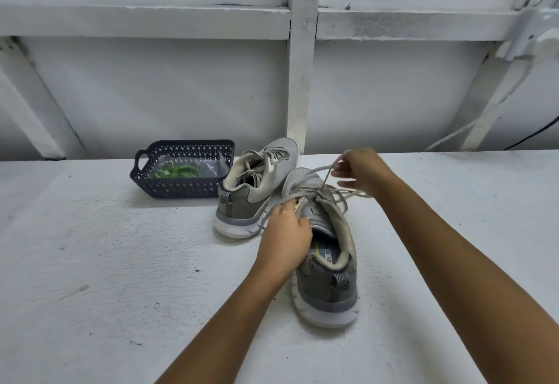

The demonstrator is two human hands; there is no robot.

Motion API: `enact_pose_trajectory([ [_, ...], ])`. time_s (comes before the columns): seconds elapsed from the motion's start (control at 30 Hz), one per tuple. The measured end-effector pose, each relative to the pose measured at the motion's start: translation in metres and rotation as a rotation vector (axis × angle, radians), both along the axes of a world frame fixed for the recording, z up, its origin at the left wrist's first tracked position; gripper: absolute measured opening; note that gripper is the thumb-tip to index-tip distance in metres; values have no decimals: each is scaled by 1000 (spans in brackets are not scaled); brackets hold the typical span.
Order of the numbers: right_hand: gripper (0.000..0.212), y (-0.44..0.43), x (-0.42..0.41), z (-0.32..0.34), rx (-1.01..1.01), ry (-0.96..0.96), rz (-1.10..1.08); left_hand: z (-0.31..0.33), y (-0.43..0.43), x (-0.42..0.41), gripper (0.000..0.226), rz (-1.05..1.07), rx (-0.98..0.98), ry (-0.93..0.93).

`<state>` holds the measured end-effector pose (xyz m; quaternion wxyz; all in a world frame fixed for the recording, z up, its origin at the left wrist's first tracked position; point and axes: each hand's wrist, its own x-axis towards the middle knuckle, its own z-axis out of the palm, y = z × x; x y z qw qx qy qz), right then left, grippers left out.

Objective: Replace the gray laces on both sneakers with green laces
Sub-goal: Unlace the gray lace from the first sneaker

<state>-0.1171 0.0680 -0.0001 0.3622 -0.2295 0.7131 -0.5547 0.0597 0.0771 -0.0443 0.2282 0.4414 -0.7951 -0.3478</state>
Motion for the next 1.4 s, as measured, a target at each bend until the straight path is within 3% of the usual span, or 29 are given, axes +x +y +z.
enact_pose_trajectory([
  [0.1, 31, 2, -6, 8, -81, -48, -88, -1, 0, 0, 40, 0, -15, 8],
  [0.2, 32, 8, -1, -4, 64, 17, 61, -2, 0, 0, 40, 0, -8, 13],
  [0.3, 32, 8, 10, -21, 210, 277, 241, -2, -1, -1, 40, 2, -12, 15],
  [0.4, 27, 4, 14, -32, 270, 524, 221, -3, -1, -1, 40, 4, -19, 15],
  [0.53, 29, 4, 7, -23, 132, 276, 143, -4, -1, -1, 41, 2, -21, 25],
  [0.7, 30, 0, -14, 2, -117, 156, -103, -3, -1, -1, 42, 2, -15, 16],
  [0.83, 25, 8, -8, -6, 17, 159, 86, -3, -1, -1, 42, 2, -22, 5],
  [0.93, 23, 10, 4, -28, 186, 350, 251, -2, -1, -1, 42, 7, -21, 6],
  [1.07, 28, 0, 11, -40, 262, 683, 235, -2, -1, -1, 41, 11, -20, 10],
  [1.13, 29, -2, 9, -38, 211, 608, 209, -2, -1, -1, 41, 11, -18, 10],
  [1.23, 32, -3, 0, -24, 38, 347, 51, -3, -1, -1, 41, 10, -2, 13],
  [1.33, 32, -3, -10, -8, -138, 258, -156, -3, -1, -1, 40, 8, 3, 28],
  [1.4, 30, -1, -8, -9, -156, 222, -159, -4, -1, -1, 39, 8, 0, 28],
])
